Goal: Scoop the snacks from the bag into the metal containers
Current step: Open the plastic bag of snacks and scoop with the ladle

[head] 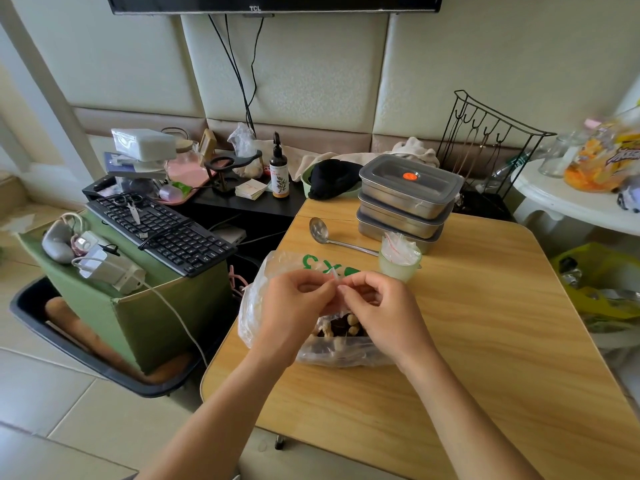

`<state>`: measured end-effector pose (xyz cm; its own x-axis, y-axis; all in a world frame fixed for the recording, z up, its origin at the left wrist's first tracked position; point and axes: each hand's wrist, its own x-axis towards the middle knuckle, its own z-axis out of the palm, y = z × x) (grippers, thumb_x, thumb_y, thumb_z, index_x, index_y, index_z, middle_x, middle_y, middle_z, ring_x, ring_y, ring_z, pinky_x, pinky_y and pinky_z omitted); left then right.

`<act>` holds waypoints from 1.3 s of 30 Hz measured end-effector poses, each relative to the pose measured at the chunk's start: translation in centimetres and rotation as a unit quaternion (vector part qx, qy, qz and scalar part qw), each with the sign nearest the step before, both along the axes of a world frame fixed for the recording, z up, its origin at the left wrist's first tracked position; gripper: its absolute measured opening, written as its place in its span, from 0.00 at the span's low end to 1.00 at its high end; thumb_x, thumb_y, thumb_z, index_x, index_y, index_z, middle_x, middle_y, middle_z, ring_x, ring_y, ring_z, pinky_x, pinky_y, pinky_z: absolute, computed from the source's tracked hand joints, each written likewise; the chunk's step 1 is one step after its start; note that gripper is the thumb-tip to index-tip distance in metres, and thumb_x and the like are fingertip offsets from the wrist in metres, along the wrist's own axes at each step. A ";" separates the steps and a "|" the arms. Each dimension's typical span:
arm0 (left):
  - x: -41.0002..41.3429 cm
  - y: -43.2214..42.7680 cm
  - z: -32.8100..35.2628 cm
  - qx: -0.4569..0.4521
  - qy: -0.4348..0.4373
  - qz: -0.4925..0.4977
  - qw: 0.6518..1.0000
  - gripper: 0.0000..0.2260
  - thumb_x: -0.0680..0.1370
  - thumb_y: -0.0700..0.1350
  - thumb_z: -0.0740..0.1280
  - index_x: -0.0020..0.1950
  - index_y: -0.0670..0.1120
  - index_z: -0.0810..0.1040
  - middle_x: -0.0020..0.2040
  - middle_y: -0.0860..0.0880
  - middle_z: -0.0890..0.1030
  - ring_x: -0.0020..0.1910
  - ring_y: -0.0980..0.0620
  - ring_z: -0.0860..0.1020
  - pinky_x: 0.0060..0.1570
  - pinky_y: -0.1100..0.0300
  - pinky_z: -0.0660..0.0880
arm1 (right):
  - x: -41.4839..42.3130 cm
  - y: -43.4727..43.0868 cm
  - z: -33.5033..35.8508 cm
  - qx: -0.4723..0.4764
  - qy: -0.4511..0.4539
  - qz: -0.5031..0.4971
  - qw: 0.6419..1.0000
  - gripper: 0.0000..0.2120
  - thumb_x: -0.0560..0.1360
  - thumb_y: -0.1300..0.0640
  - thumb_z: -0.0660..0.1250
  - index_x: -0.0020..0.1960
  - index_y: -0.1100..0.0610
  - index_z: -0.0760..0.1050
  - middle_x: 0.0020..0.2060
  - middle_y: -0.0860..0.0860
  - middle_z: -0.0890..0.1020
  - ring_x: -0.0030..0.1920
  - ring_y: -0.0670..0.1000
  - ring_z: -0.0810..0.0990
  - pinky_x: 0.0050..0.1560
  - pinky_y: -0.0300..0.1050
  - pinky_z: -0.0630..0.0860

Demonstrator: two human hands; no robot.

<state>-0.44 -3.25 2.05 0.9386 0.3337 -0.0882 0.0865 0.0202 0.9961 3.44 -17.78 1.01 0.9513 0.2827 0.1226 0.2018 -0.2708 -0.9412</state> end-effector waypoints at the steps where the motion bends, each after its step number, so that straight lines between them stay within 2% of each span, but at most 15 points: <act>1: 0.0 0.0 0.0 0.007 -0.002 0.003 1.000 0.03 0.79 0.37 0.73 0.49 0.40 0.86 0.41 0.43 0.87 0.42 0.45 0.87 0.47 0.54 0.84 | 0.0 0.0 0.0 -0.006 -0.012 0.004 1.000 0.03 0.79 0.55 0.73 0.50 0.49 0.85 0.40 0.45 0.87 0.43 0.45 0.86 0.45 0.40 0.83; 6: -0.3 0.2 0.3 0.042 0.001 -0.020 0.999 0.03 0.78 0.38 0.74 0.47 0.41 0.87 0.39 0.44 0.87 0.40 0.46 0.87 0.43 0.58 0.84 | 0.1 -0.4 0.0 -0.043 -0.035 -0.010 0.998 0.06 0.78 0.60 0.74 0.48 0.49 0.87 0.37 0.44 0.87 0.40 0.43 0.86 0.43 0.39 0.82; 10: -0.2 0.0 0.1 0.136 0.016 -0.007 0.991 0.03 0.77 0.40 0.76 0.44 0.45 0.87 0.36 0.47 0.87 0.37 0.48 0.87 0.45 0.50 0.85 | 0.0 -0.2 -0.2 -0.064 -0.040 -0.060 0.995 0.07 0.76 0.61 0.74 0.42 0.50 0.86 0.33 0.42 0.85 0.35 0.42 0.83 0.36 0.34 0.78; 13: -0.1 -0.4 0.1 0.195 0.020 0.010 0.980 0.03 0.75 0.40 0.76 0.42 0.47 0.86 0.33 0.49 0.86 0.34 0.52 0.86 0.44 0.49 0.85 | -0.3 0.4 -0.5 -0.077 -0.060 -0.092 0.991 0.07 0.75 0.61 0.74 0.41 0.51 0.85 0.32 0.43 0.84 0.35 0.42 0.82 0.34 0.36 0.78; 17: 0.0 -0.6 0.2 0.194 0.031 0.019 0.980 0.04 0.74 0.37 0.75 0.40 0.46 0.86 0.31 0.48 0.85 0.34 0.50 0.85 0.44 0.47 0.85 | -0.7 1.4 -1.0 -0.128 -0.137 -0.112 0.976 0.07 0.75 0.64 0.72 0.40 0.55 0.82 0.31 0.44 0.82 0.34 0.45 0.80 0.34 0.41 0.76; 20: 0.1 -0.1 0.2 0.196 0.041 0.026 0.979 0.05 0.73 0.36 0.74 0.39 0.44 0.85 0.31 0.47 0.85 0.34 0.48 0.86 0.44 0.47 0.85 | -0.1 1.2 -0.9 -0.174 -0.193 -0.141 0.955 0.10 0.72 0.67 0.72 0.38 0.55 0.76 0.33 0.45 0.79 0.34 0.46 0.76 0.33 0.38 0.71; 22: -0.1 -0.2 0.2 0.205 0.043 0.026 0.977 0.05 0.72 0.35 0.74 0.40 0.45 0.85 0.31 0.48 0.84 0.34 0.50 0.85 0.43 0.49 0.85 | 0.5 0.9 -0.7 -0.181 -0.206 -0.149 0.950 0.11 0.71 0.67 0.73 0.37 0.55 0.74 0.33 0.45 0.77 0.34 0.46 0.76 0.33 0.38 0.71; 24: -0.2 -0.4 0.1 0.257 0.033 0.032 0.965 0.06 0.72 0.36 0.73 0.43 0.47 0.83 0.31 0.50 0.83 0.31 0.54 0.81 0.40 0.54 0.83 | 0.4 0.8 -0.4 -0.189 -0.215 -0.125 0.950 0.11 0.72 0.67 0.72 0.40 0.54 0.73 0.33 0.45 0.77 0.34 0.46 0.76 0.34 0.44 0.74; 27: -0.1 -0.3 0.2 0.303 0.024 0.043 0.952 0.10 0.74 0.39 0.73 0.51 0.49 0.76 0.34 0.50 0.80 0.30 0.55 0.76 0.33 0.60 0.76 | 0.0 0.4 0.5 -0.210 -0.260 -0.028 0.942 0.11 0.76 0.66 0.68 0.50 0.52 0.71 0.36 0.45 0.75 0.34 0.48 0.75 0.33 0.48 0.76; 29: 0.1 0.3 0.5 0.310 0.018 0.044 0.950 0.10 0.74 0.41 0.73 0.51 0.49 0.74 0.34 0.47 0.80 0.28 0.55 0.74 0.28 0.65 0.71 | -0.1 -0.1 0.9 -0.248 -0.294 0.032 0.923 0.09 0.78 0.65 0.67 0.50 0.51 0.74 0.39 0.45 0.74 0.37 0.50 0.75 0.34 0.49 0.75; 32: 0.3 0.8 0.7 0.321 -0.008 0.014 0.947 0.07 0.73 0.42 0.73 0.46 0.49 0.76 0.33 0.48 0.79 0.27 0.58 0.71 0.27 0.66 0.69 | 0.2 -0.3 0.4 -0.291 -0.284 0.027 0.913 0.08 0.79 0.63 0.67 0.51 0.52 0.82 0.44 0.47 0.75 0.40 0.52 0.77 0.37 0.50 0.77; 34: 0.3 0.9 0.5 0.348 -0.041 -0.027 0.936 0.06 0.74 0.45 0.74 0.47 0.49 0.77 0.35 0.52 0.78 0.31 0.60 0.73 0.31 0.67 0.71 | 0.3 0.0 0.0 -0.281 -0.228 0.010 0.932 0.10 0.80 0.63 0.67 0.53 0.52 0.85 0.45 0.47 0.77 0.43 0.50 0.78 0.41 0.47 0.78; 36: 0.3 1.2 -0.1 0.409 -0.079 -0.081 0.906 0.12 0.76 0.52 0.73 0.56 0.52 0.77 0.50 0.55 0.77 0.46 0.62 0.73 0.45 0.67 0.72 | 0.5 -0.2 -0.1 -0.215 -0.165 0.007 0.963 0.12 0.80 0.64 0.67 0.51 0.51 0.86 0.43 0.45 0.78 0.42 0.45 0.79 0.42 0.39 0.74; 38: 0.3 1.8 -0.6 0.487 -0.094 -0.150 0.855 0.26 0.74 0.59 0.73 0.70 0.57 0.70 0.66 0.57 0.68 0.65 0.59 0.66 0.65 0.65 0.62 | 0.5 -0.8 0.3 -0.141 -0.102 0.020 0.985 0.13 0.81 0.64 0.67 0.49 0.49 0.86 0.40 0.44 0.82 0.38 0.42 0.80 0.40 0.33 0.73; 39: 0.4 2.0 -0.9 0.512 -0.096 -0.175 0.836 0.32 0.74 0.61 0.73 0.74 0.58 0.66 0.70 0.57 0.65 0.70 0.57 0.62 0.71 0.62 0.55 | 0.5 -1.0 0.6 -0.108 -0.071 0.036 0.991 0.13 0.81 0.64 0.67 0.48 0.48 0.86 0.38 0.46 0.83 0.36 0.43 0.81 0.39 0.33 0.74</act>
